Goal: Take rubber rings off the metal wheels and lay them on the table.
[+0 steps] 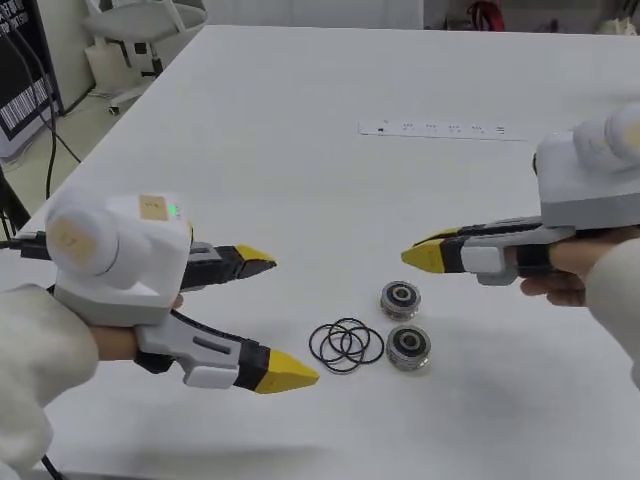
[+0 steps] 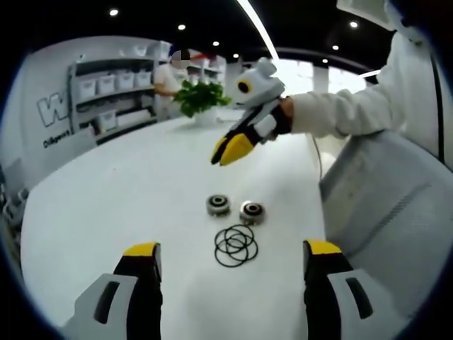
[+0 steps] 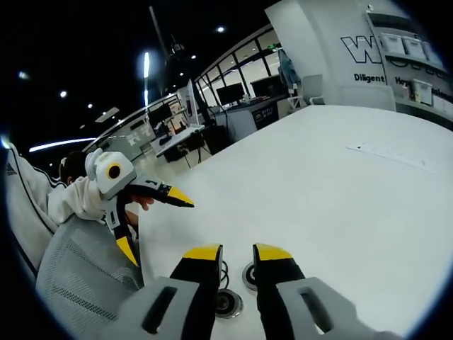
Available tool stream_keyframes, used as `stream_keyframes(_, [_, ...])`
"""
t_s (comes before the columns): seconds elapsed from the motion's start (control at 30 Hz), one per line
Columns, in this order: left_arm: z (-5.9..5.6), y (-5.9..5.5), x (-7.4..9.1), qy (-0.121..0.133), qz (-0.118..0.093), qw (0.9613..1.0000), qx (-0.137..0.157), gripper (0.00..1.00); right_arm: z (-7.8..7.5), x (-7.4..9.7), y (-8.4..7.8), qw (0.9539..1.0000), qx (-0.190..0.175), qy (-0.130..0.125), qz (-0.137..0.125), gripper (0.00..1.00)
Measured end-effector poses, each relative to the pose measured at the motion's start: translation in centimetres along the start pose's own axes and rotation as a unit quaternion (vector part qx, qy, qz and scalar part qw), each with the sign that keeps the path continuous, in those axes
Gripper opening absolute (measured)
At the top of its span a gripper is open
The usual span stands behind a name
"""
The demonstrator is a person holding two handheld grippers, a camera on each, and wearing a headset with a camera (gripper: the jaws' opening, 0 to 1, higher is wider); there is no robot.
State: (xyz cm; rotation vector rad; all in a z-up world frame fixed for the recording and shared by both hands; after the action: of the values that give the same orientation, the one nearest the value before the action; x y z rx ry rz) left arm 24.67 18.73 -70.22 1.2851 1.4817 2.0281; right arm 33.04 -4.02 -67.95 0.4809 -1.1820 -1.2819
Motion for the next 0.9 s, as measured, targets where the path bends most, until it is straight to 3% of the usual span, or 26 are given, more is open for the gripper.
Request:
stream_keyframes(0.27, [-0.1, 0.3, 0.3, 0.01, -0.01, 0.9999, -0.001, 0.93, 0.6, 1.2, 1.2, 0.9992, 0.029, 0.0, -0.028, 0.3])
stream_keyframes(0.43, [-0.1, 0.7, 0.5, 0.018, -0.016, 0.9997, -0.002, 1.0, 1.0, 1.8, 1.9, 0.9981, 0.045, -0.002, -0.042, 0.46])
stream_keyframes(0.73, [-0.2, 1.1, 1.2, 0.031, -0.029, 0.9991, -0.002, 1.0, 1.8, 2.9, 2.4, 0.9942, 0.079, 0.001, -0.073, 0.74])
stream_keyframes(0.9, [-0.2, 1.3, 1.5, 0.036, -0.038, 0.9986, -0.004, 1.0, 2.7, 3.2, 1.9, 0.9925, 0.084, 0.014, -0.087, 0.83])
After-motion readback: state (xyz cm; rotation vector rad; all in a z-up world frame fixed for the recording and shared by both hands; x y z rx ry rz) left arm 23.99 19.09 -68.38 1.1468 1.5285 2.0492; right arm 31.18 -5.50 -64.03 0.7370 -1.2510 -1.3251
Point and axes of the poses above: the centre of the closed fingertips' face, and the gripper's own axes: x roughly backward along the fingers, z roughly to its left, y roughly out of its top, the point moved 9 cm from there along x, roughly backward along the fingers, and after that the axes turned 9 degrees about y, right-handed, at the moved point
